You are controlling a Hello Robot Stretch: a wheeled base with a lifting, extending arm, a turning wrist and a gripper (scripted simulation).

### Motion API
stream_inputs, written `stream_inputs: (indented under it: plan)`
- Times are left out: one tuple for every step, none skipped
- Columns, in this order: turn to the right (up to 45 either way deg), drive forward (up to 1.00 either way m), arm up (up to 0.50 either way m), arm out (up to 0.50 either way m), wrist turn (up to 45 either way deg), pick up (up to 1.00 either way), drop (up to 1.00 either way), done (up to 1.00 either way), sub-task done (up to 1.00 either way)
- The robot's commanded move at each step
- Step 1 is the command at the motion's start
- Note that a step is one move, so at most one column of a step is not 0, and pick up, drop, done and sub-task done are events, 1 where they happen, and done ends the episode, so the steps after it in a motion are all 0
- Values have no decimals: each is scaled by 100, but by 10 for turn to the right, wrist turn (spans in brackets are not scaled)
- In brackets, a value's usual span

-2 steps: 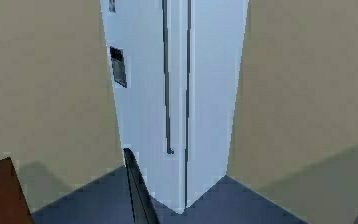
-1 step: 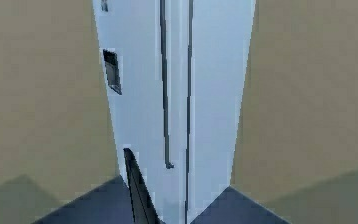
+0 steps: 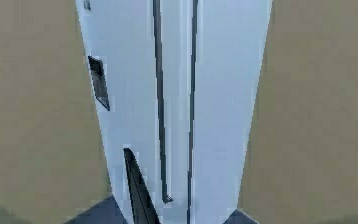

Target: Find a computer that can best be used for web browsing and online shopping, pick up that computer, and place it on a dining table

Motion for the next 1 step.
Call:
stream_inputs:
  plan:
    - [-450,0,0,0,0,0,0,0,0]
